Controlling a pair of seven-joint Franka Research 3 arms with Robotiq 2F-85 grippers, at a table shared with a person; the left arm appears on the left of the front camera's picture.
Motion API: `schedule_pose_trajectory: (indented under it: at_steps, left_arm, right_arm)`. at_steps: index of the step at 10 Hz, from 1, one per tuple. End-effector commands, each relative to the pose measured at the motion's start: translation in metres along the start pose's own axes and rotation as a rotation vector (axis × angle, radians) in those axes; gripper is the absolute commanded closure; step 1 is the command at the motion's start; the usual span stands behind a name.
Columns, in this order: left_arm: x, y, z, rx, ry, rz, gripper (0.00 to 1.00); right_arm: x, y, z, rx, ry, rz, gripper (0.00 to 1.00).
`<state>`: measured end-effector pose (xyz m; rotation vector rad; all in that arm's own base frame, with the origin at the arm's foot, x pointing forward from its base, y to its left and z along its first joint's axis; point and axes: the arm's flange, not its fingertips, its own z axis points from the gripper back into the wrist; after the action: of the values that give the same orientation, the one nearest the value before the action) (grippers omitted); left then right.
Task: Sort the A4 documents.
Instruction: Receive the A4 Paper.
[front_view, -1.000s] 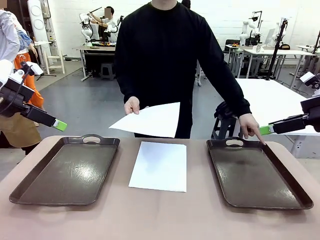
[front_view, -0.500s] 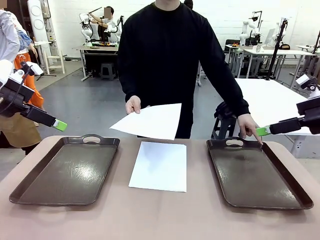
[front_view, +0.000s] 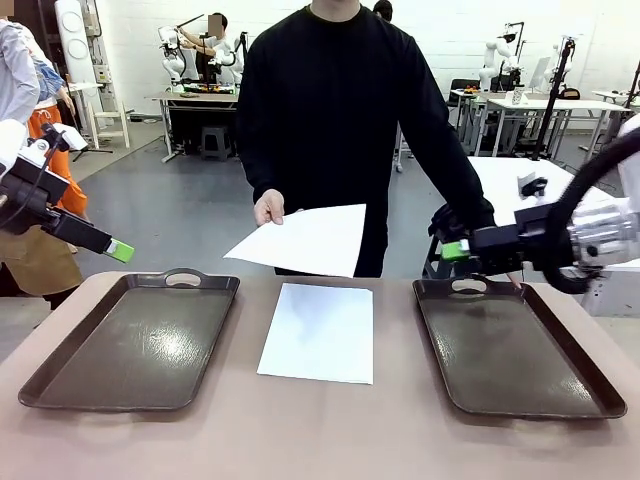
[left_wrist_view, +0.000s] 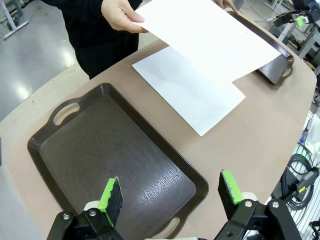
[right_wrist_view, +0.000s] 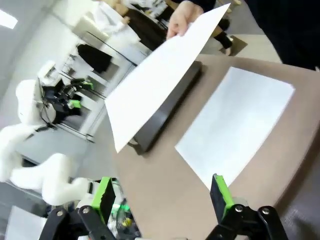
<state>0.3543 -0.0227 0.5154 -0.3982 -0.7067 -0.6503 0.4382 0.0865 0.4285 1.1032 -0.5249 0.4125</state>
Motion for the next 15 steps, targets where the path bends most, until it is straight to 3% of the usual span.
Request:
schedule_pose_trajectory:
  at_steps: [1, 5, 9, 15]
  left_arm:
    - [-0.001, 0.003, 0.000, -0.012, -0.007, -0.005, 0.00]
    - [-0.001, 0.003, 0.000, -0.012, -0.007, -0.005, 0.00]
    - [-0.001, 0.003, 0.000, -0.012, -0.007, -0.005, 0.00]
    - [-0.001, 0.003, 0.000, -0.012, -0.007, -0.005, 0.00]
  right_arm:
    - [0.023, -0.024, -0.025, 0.055, 0.006, -0.129, 0.00]
    - [0.049, -0.057, -0.081, 0.238, -0.008, -0.355, 0.00]
    - [0.057, -0.065, -0.123, 0.307, -0.047, -0.491, 0.00]
    - [0.069, -0.059, -0.157, 0.338, -0.052, -0.549, 0.00]
